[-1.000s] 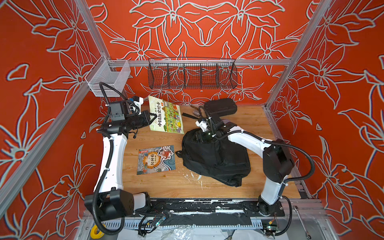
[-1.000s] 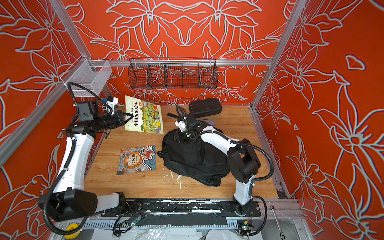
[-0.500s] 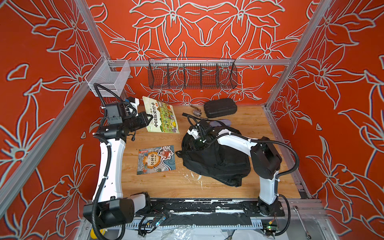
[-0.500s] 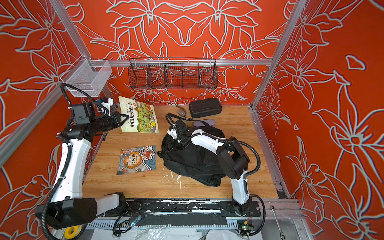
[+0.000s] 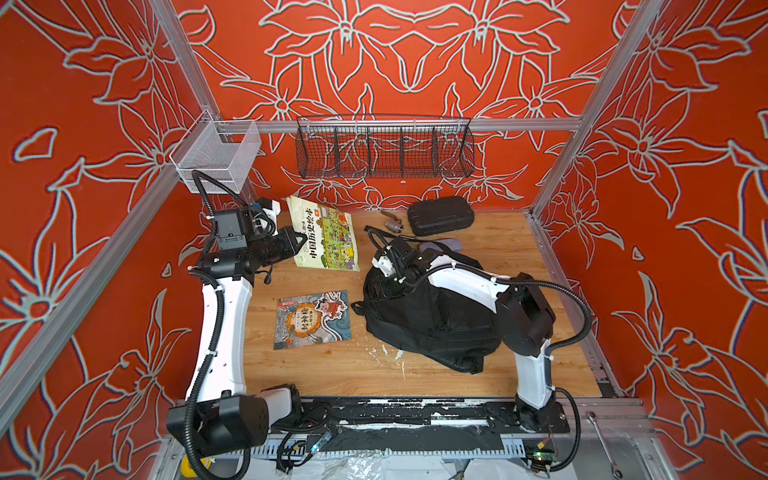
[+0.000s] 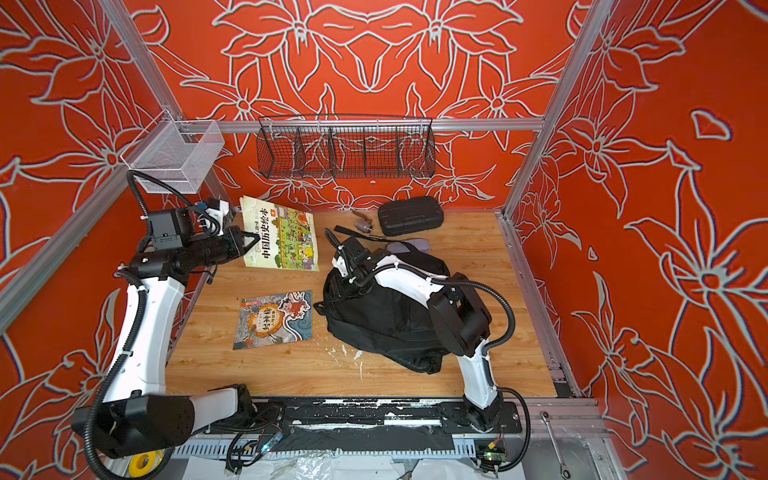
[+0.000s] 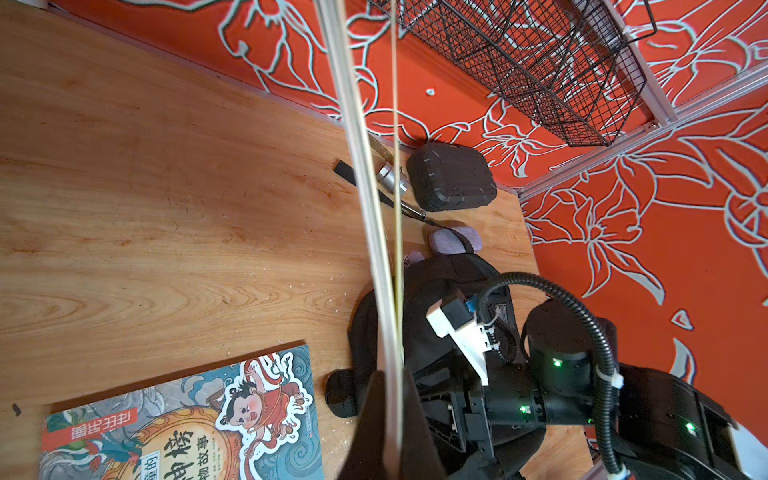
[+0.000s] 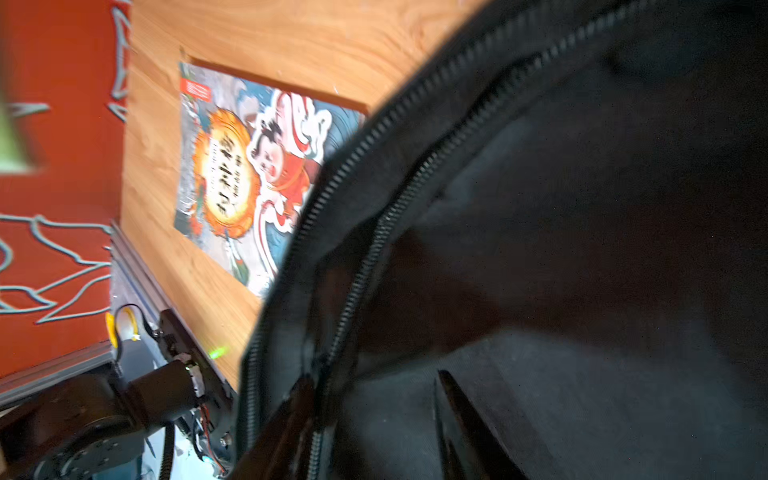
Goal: Pack the student bag
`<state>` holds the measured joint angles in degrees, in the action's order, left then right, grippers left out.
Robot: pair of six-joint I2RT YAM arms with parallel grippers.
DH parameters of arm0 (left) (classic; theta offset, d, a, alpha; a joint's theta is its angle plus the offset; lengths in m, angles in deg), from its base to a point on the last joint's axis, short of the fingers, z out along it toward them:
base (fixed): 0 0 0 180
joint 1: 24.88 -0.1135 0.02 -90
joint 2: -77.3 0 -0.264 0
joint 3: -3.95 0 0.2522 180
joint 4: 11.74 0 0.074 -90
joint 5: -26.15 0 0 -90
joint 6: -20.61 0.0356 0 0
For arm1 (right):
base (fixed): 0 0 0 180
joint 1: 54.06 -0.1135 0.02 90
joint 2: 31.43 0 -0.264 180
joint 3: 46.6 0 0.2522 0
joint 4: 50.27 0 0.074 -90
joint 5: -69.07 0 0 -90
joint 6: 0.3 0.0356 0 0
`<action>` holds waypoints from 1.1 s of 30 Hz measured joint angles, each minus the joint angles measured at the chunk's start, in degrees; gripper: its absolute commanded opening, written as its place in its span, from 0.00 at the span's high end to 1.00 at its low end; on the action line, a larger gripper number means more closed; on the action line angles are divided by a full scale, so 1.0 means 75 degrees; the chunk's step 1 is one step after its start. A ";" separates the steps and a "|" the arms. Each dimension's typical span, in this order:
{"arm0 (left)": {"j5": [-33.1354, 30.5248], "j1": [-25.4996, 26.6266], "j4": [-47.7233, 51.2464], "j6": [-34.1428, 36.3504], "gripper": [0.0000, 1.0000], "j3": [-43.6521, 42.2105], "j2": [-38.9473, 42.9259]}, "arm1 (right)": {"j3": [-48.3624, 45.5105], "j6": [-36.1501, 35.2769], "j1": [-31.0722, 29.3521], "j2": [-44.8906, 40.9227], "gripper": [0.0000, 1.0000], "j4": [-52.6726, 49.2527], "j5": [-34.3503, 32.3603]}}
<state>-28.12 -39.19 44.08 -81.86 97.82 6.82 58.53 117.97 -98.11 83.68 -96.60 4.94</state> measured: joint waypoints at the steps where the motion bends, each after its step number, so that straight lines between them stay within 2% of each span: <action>1: 0.0000 0.0000 0.0003 0.0000 1.00 0.0000 0.0000 | 0.0000 -0.0003 -0.0020 0.0038 0.52 0.0000 -0.0003; 3: 0.0006 0.0000 0.0000 0.0000 1.00 0.0000 0.0000 | 0.0000 0.0000 -0.0067 0.0055 0.52 -0.0003 -0.0003; 6: 0.0012 0.0000 0.0000 0.0000 1.00 -0.0006 0.0000 | 0.0035 -0.0017 -0.0157 0.0061 0.62 -0.0058 -0.0050; 10: 0.0041 0.0000 -0.0006 -0.0003 1.00 -0.0038 -0.0003 | 0.0111 -0.0096 -0.0233 0.0087 0.89 -0.0213 -0.0195; 12: 0.0070 0.0000 -0.0003 -0.0009 1.00 -0.0052 -0.0012 | 0.0119 -0.0137 -0.0259 0.0087 0.99 -0.0268 -0.0274; 18: 0.0393 0.0000 0.0006 -0.0157 1.00 -0.0058 -0.0015 | 0.0038 -0.0195 -0.0259 -0.0079 1.00 -0.0434 -0.0606; 21: 0.0749 0.0000 0.0000 -0.0350 1.00 -0.0195 0.0044 | -0.0618 -0.0047 -0.0189 -0.0819 1.00 -0.0181 -0.0915; 26: 0.1285 0.0009 0.0187 -0.0734 1.00 -0.0935 0.0411 | -0.2532 0.0670 0.0291 -0.2632 1.00 0.1174 -0.0997; 33: 0.1743 0.0321 0.0093 -0.1230 1.00 -0.2098 0.0930 | -0.3223 0.1137 0.0554 -0.3442 1.00 0.2474 -0.1422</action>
<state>-15.05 -36.78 44.78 -91.09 82.09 13.79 34.36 126.49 -93.96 57.87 -78.05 -5.73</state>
